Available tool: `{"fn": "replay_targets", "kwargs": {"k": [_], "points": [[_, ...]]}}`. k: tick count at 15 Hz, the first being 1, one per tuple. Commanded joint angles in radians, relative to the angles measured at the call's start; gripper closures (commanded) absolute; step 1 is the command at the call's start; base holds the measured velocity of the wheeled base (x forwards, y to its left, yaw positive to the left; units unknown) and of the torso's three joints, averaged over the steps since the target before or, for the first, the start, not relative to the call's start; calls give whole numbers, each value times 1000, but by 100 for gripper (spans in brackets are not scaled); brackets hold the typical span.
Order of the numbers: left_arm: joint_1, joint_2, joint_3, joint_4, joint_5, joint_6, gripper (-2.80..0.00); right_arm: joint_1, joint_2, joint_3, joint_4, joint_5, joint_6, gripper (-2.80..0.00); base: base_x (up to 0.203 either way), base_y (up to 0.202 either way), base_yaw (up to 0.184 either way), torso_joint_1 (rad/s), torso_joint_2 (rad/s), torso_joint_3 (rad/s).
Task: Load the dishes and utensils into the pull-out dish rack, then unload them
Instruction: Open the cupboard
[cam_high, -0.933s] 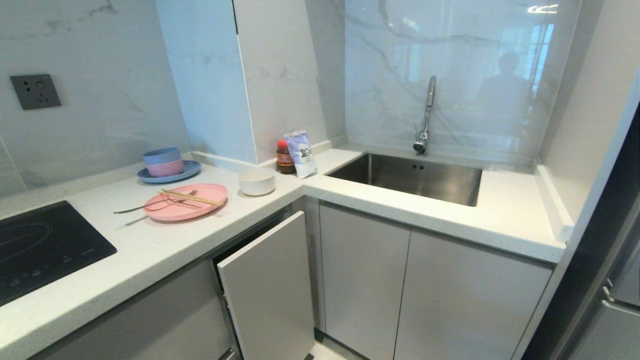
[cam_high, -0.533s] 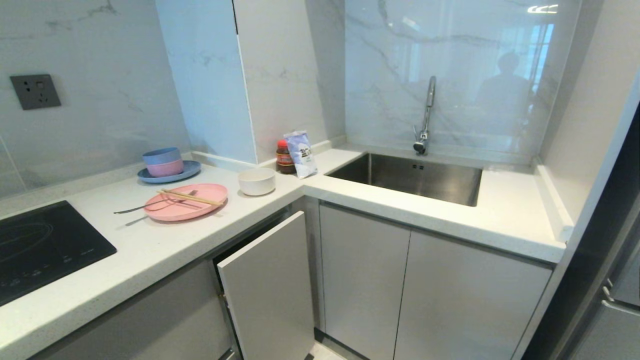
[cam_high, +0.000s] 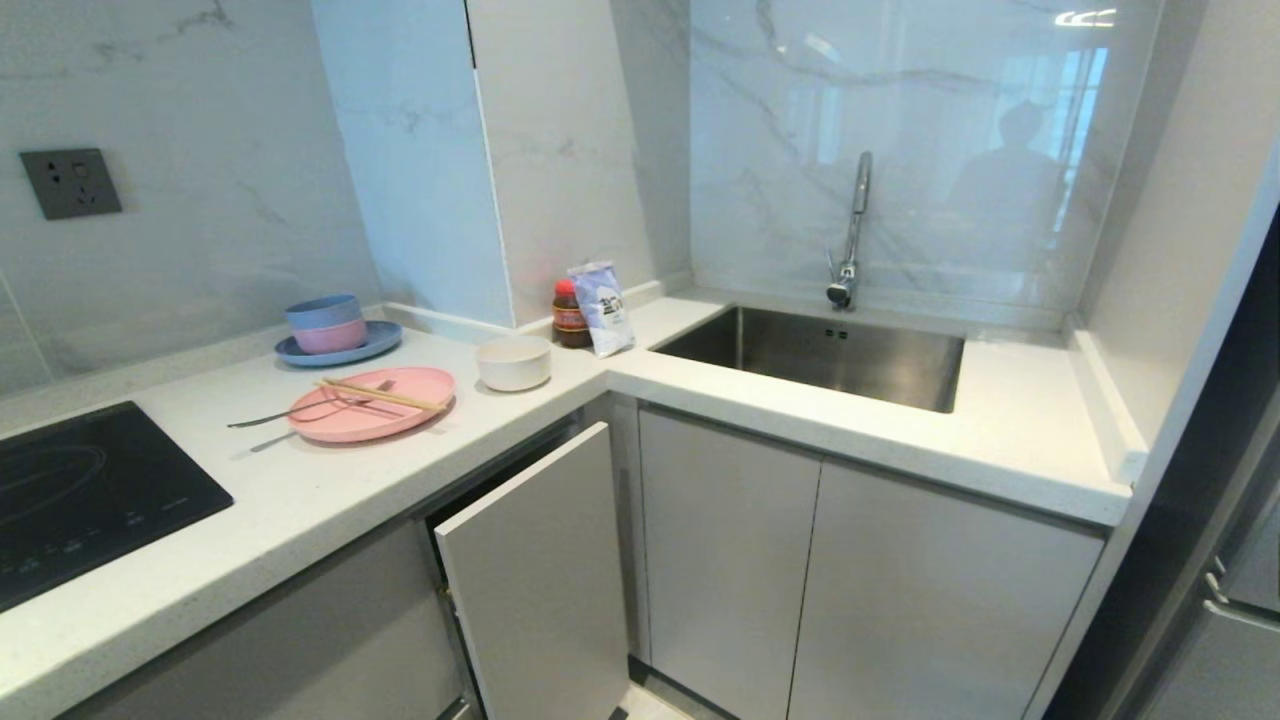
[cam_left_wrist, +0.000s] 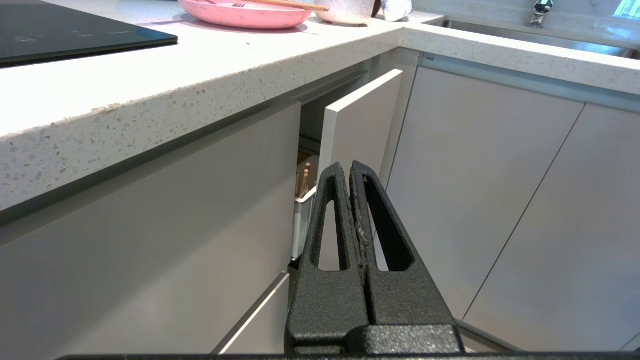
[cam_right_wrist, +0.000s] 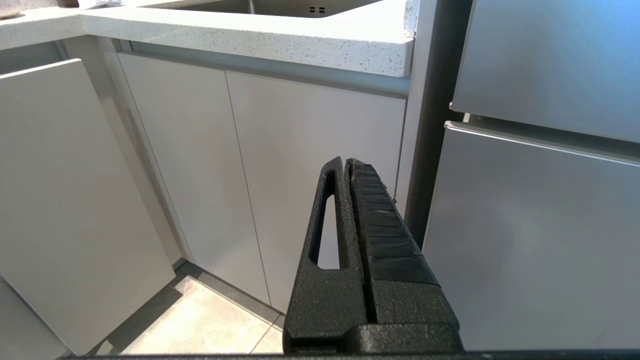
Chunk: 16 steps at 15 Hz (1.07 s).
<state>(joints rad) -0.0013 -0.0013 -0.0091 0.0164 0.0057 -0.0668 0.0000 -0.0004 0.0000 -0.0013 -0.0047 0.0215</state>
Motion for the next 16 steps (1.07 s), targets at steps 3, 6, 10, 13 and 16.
{"fn": "replay_targets", "kwargs": {"k": [3, 6, 10, 13, 16], "points": [[0, 1, 1, -1, 3, -2, 0, 0, -3, 2, 0, 0, 0, 0, 0, 0, 0, 0, 0, 0], [0, 1, -19, -2, 5, 1, 0, 0, -3, 2, 0, 0, 0, 0, 0, 0, 0, 0, 0, 0], [1, 33, -253, 24, 1, 7, 0, 0, -3, 2, 0, 0, 0, 0, 0, 0, 0, 0, 0, 0], [4, 191, -526, 43, 1, 23, 0, 0, -3, 2, 0, 0, 0, 0, 0, 0, 0, 0, 0, 0], [6, 426, -785, 49, 4, 50, 0, 0, -3, 2, 0, 0, 0, 0, 0, 0, 0, 0, 0, 0]]}}
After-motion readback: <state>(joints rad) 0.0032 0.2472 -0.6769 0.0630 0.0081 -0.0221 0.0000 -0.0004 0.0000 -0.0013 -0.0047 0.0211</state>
